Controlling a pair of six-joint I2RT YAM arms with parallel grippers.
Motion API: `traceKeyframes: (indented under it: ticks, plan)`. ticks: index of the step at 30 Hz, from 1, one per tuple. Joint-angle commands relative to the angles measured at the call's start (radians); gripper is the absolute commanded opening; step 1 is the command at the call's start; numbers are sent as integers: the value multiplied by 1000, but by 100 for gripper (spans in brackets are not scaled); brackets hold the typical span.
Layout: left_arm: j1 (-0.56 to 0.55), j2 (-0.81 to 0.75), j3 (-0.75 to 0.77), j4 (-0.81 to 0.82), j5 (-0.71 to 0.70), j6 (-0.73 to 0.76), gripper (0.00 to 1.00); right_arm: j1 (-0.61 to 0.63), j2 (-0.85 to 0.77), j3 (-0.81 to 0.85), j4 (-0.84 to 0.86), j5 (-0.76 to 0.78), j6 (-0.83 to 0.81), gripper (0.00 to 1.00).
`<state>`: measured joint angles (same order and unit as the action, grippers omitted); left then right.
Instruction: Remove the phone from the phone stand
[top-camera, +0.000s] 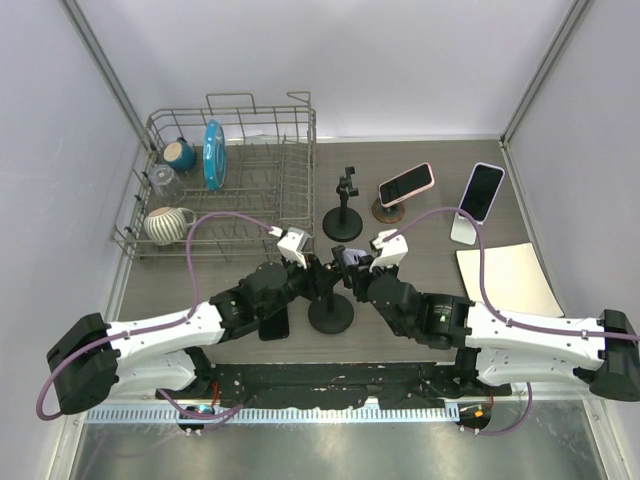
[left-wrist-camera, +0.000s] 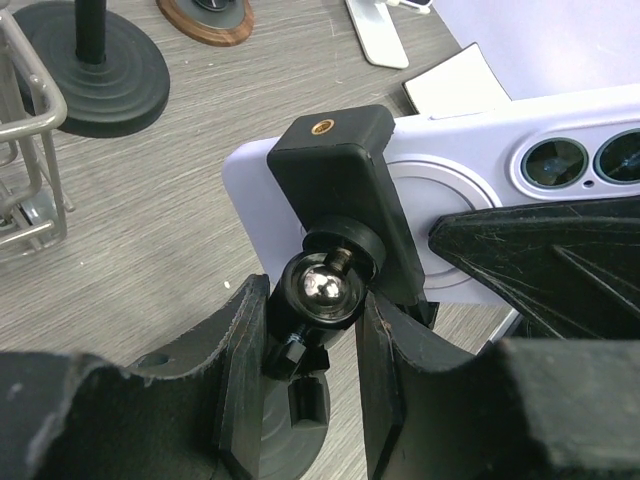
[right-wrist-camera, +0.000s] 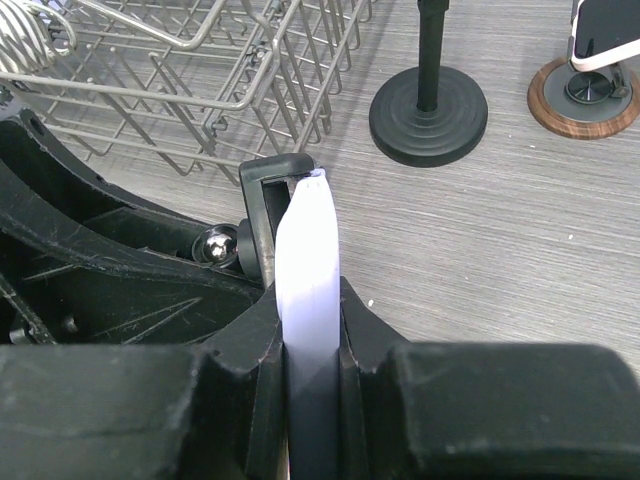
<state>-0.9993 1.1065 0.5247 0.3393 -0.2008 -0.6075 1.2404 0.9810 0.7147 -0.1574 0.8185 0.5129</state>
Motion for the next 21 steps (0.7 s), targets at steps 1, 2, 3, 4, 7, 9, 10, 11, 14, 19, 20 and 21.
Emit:
traceKeyframes:
  ticks: [1,2,3,4,7,9,10,11,14,19,20,21]
  plan:
    - [13,-8,-55,-83,-236,-24,0,-55,-25,52,-131,381,10,1]
    - [8,-11,-58,-80,-239,-28,0,-56,-28,54,-137,396,16,1]
    - [-1,-14,-64,-79,-244,-29,0,-56,-25,55,-146,404,21,1]
    - [-7,-16,-65,-77,-249,-31,0,-56,-27,55,-151,409,30,1]
    - [-33,-19,-77,-75,-275,-37,0,-59,-24,57,-165,430,42,1]
    - [-50,-23,-84,-71,-293,-41,0,-64,-22,60,-175,439,45,1]
    - [-56,-28,-86,-71,-299,-41,0,-65,-22,60,-179,444,47,1]
    - [-67,-30,-88,-72,-310,-41,0,-68,-21,60,-188,447,50,1]
    - [-91,-37,-92,-71,-324,-41,0,-71,-30,57,-189,458,47,1]
    - [-110,-33,-98,-48,-310,-25,0,-73,-59,29,-87,356,-69,1]
    - [-113,-37,-101,-34,-301,3,0,-73,-65,16,-44,337,-106,1]
    - [-114,-39,-107,-4,-289,17,4,-75,-77,12,-33,317,-119,1]
